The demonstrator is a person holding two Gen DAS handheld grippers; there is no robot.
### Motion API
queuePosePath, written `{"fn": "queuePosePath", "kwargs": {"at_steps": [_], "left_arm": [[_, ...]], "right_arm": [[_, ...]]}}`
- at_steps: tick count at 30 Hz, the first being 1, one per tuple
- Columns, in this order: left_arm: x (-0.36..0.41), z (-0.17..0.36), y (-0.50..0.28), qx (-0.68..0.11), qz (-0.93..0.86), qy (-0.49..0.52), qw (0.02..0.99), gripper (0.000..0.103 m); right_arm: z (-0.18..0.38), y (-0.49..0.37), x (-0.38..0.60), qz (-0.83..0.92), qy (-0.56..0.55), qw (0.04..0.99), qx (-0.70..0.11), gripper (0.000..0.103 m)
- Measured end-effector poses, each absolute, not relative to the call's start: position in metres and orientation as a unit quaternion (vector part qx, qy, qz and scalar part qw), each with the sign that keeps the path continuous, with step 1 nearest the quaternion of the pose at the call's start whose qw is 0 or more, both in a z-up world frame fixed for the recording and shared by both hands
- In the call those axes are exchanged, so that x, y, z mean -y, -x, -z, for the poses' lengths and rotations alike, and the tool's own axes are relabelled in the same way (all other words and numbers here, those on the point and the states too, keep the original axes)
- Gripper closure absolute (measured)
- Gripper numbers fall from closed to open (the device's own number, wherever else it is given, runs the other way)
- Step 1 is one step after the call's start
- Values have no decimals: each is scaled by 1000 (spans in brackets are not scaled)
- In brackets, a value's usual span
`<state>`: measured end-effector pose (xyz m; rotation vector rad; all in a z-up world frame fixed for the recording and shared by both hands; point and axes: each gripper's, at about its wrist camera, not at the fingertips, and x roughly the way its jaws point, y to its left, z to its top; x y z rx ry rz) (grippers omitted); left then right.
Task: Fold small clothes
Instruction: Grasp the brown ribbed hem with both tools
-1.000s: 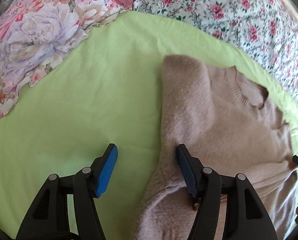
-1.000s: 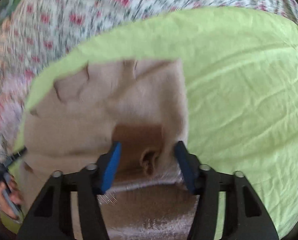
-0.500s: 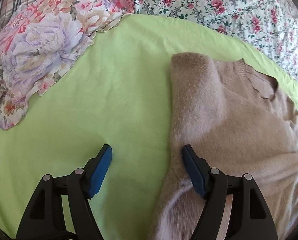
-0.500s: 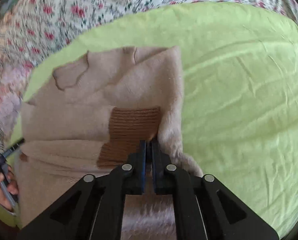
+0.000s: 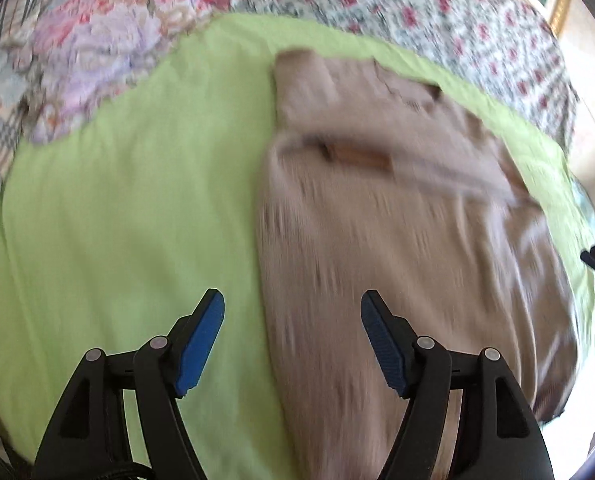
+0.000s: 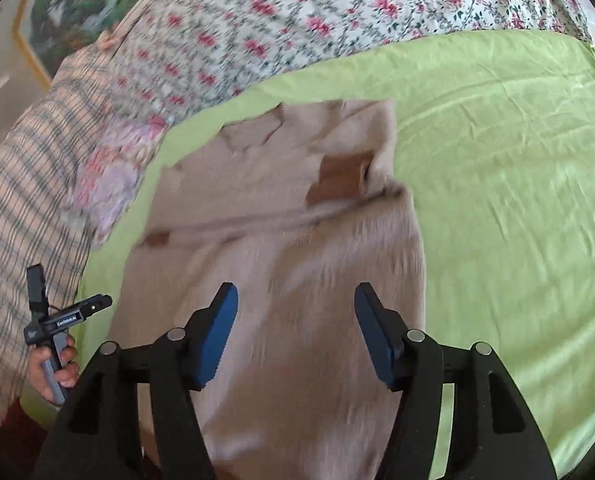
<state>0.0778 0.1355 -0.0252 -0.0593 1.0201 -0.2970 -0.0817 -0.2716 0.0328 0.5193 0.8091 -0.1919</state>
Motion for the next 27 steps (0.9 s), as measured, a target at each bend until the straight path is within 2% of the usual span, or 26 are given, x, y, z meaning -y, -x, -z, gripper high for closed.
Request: {"fn": "queuePosePath", "kwargs": {"at_steps": [4, 11, 15, 19, 20, 21, 22, 23, 24, 27], "left_arm": [[-149, 47, -35, -520, 173, 70, 834, 31], [-136, 55, 25, -507, 249, 87, 821, 29], [-127, 60, 38, -508, 281, 95, 809, 31], [-129, 62, 35, -506, 299, 111, 802, 31], [-130, 63, 33, -506, 302, 116, 800, 35], [-133, 62, 31, -505, 302, 118, 800, 50], [-135, 62, 29, -506, 300, 117, 800, 63], [-137, 62, 27, -509, 297, 117, 799, 86], [-141, 63, 25, -513, 297, 123, 796, 90], [-152, 51, 32, -491, 303, 123, 807, 97]], "right_arm": [[-24, 120, 254, 80, -248, 878, -401, 41], [3, 185, 263, 70, -327, 851, -405, 41], [26, 213, 261, 48, -374, 833, -404, 41], [42, 205, 244, -16, -396, 830, -392, 41], [46, 201, 241, -18, -395, 832, -389, 41], [47, 198, 240, -19, -394, 834, -386, 46], [48, 196, 240, -21, -398, 833, -383, 63], [50, 196, 241, -23, -407, 829, -383, 77], [50, 199, 244, -22, -412, 828, -380, 94], [37, 224, 256, -27, -413, 843, -344, 95]]}}
